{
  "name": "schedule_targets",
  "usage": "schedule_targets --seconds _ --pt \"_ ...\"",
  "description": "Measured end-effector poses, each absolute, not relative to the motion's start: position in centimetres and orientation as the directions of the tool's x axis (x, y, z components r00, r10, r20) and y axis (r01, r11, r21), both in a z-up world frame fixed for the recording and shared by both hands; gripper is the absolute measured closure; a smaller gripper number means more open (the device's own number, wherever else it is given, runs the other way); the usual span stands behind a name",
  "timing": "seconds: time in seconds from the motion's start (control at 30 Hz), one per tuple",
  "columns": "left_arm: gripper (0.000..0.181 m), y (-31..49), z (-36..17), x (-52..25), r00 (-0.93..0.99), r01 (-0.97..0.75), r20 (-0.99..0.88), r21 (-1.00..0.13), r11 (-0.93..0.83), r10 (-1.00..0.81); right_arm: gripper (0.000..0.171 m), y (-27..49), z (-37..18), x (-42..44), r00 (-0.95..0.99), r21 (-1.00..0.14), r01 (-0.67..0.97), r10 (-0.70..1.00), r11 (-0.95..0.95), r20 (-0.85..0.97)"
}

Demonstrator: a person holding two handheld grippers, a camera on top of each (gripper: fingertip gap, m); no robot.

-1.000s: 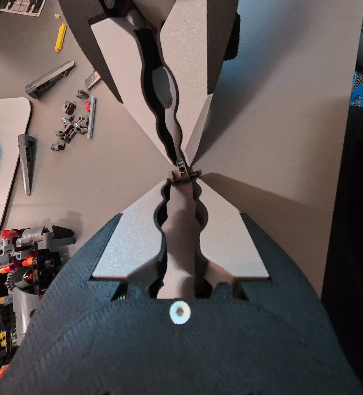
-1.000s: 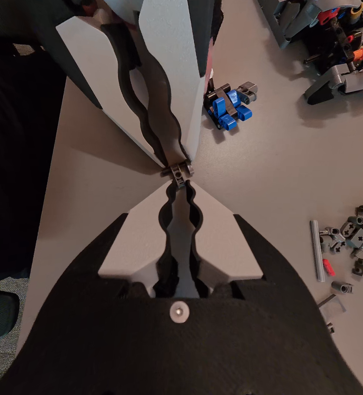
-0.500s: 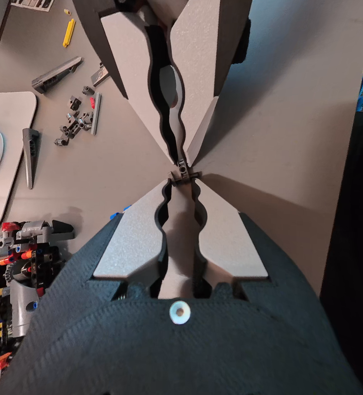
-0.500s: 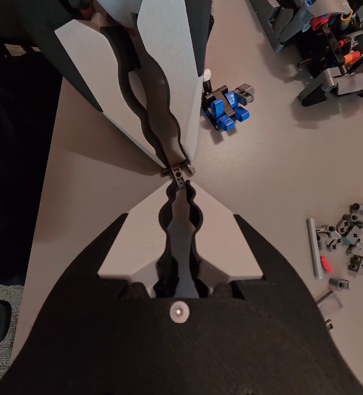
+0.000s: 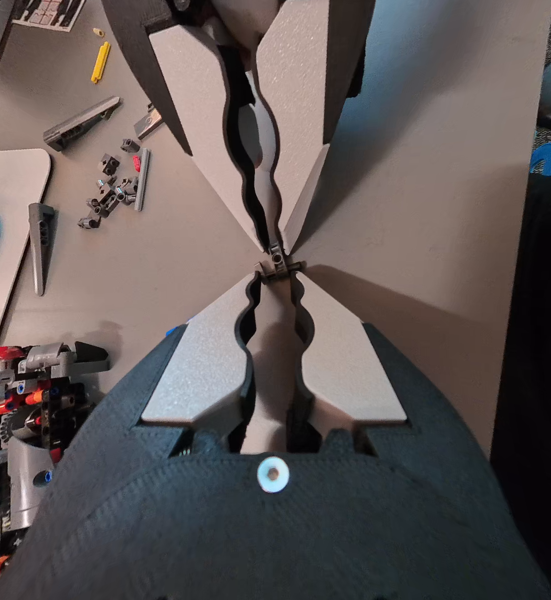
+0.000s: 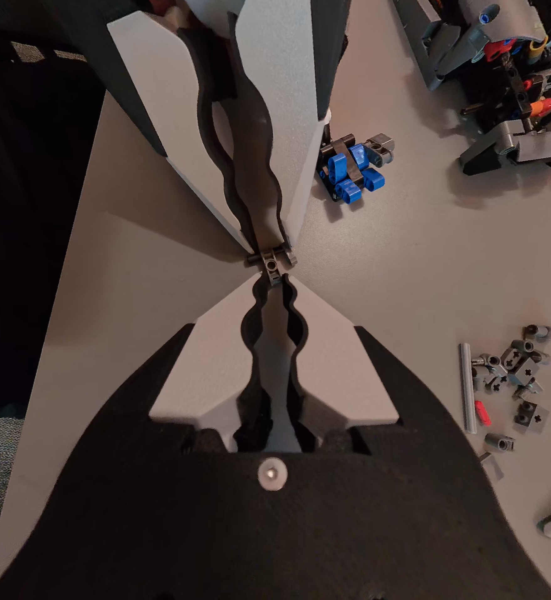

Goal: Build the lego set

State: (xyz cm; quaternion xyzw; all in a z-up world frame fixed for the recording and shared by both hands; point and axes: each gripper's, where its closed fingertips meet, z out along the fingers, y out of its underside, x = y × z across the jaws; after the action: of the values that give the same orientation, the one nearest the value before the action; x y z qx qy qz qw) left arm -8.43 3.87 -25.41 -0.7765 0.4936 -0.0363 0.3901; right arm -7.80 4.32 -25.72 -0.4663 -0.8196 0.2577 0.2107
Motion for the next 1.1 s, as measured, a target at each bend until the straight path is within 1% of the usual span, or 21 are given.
schedule_targets --seconds 0.03,0.6,1.1 --pt "0.166 3.86 -25.42 -8.42 0.512 -0.735 -0.323 -0.644 -0.211 -0.796 0.165 4.32 -25.72 -7.80 -0.481 -0.618 0.654 0.870 0.437 0.107" --pt "0.165 3.93 -25.42 -8.35 0.529 -0.691 -0.263 -0.686 -0.229 -0.807 0.165 4.38 -25.75 -7.77 -0.567 -0.606 0.600 0.812 0.522 0.139" --pt "0.165 3.97 -25.39 -8.32 0.528 -0.669 -0.227 -0.705 -0.236 -0.818 0.165 4.40 -25.76 -7.80 -0.581 -0.592 0.598 0.801 0.540 0.144"
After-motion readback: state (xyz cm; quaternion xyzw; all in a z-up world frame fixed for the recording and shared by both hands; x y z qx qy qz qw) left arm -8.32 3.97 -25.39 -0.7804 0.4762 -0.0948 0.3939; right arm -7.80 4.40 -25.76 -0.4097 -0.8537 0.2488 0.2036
